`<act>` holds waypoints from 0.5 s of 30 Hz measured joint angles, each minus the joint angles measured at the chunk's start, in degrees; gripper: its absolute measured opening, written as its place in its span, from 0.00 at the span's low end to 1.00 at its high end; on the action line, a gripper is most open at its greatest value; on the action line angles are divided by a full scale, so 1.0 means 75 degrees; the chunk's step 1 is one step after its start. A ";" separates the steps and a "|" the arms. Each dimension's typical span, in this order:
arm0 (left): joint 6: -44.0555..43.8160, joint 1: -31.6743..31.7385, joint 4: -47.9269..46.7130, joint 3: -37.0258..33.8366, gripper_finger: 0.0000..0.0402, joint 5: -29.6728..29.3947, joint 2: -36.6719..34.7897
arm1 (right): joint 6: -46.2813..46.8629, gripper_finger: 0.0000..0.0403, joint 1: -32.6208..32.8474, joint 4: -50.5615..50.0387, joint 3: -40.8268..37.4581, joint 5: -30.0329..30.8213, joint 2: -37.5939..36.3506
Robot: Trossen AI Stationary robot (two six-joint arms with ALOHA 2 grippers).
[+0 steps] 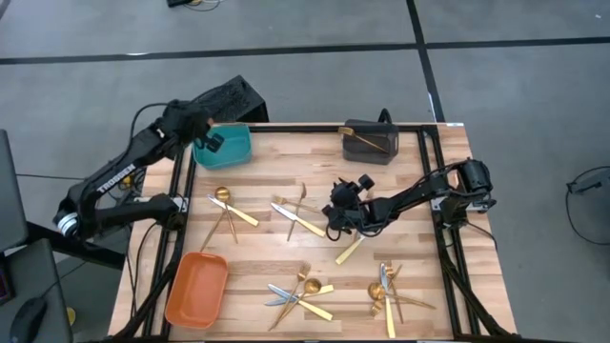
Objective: Sort silverware by color (type)
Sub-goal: Put the gold spoon into the green bin
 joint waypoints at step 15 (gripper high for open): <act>-0.0081 0.0273 -0.0318 -0.0009 0.00 0.0033 0.2634 | -0.0009 0.30 0.0006 -0.0101 0.0000 -0.0019 0.0000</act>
